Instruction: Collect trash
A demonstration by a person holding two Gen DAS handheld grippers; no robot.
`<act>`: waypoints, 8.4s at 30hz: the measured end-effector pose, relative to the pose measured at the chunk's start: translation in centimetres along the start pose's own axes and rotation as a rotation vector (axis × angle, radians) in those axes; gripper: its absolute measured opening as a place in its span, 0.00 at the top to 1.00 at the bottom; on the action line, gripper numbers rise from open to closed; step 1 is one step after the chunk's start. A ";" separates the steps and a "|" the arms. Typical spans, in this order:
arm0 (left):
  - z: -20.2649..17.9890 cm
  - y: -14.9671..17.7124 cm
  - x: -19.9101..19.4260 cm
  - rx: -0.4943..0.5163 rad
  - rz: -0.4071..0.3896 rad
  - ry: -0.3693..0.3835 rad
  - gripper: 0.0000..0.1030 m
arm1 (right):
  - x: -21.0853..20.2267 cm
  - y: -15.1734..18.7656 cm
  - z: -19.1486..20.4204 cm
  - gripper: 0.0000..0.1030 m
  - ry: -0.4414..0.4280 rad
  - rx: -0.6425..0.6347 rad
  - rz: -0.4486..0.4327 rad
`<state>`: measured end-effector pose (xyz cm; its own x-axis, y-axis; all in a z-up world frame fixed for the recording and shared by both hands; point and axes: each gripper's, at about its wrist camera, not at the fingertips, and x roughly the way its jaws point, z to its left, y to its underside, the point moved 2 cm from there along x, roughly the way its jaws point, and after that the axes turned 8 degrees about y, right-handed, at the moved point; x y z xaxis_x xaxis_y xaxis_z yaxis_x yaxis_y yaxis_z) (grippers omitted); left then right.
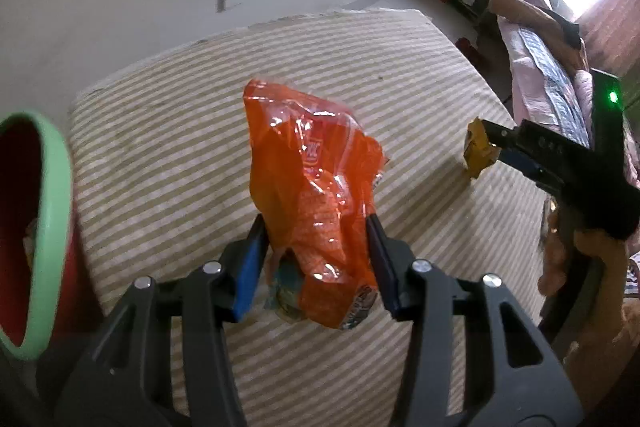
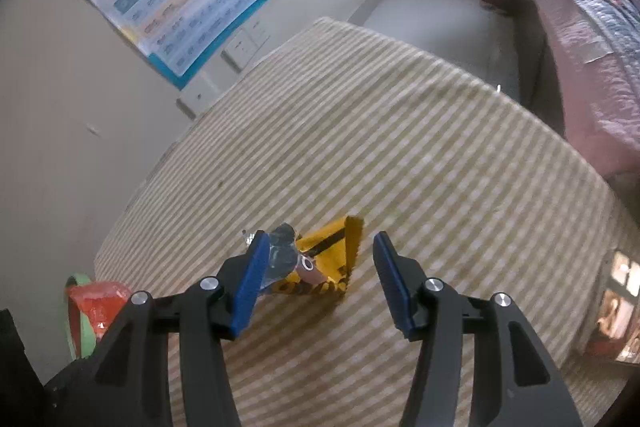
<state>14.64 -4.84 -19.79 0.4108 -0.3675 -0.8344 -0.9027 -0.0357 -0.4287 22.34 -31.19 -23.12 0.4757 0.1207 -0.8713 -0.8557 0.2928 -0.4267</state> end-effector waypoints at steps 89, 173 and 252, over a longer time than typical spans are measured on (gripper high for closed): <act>17.9 5.8 -18.2 -0.218 -0.336 -0.171 0.53 | -14.3 18.0 26.4 0.67 -0.040 -0.551 -0.092; -5.7 0.8 -28.5 0.135 -0.688 -0.336 0.05 | -29.1 12.9 11.6 0.07 0.075 -0.172 -0.659; -8.6 1.1 -27.6 0.151 -0.647 -0.294 0.05 | -27.9 13.4 10.2 0.07 0.139 -0.118 -0.644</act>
<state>1.22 -2.72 5.77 0.8930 -0.0504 -0.4473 -0.4488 -0.0253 -0.8933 -0.30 -20.96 -2.01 0.8750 -0.1686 -0.4538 -0.4302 0.1589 -0.8886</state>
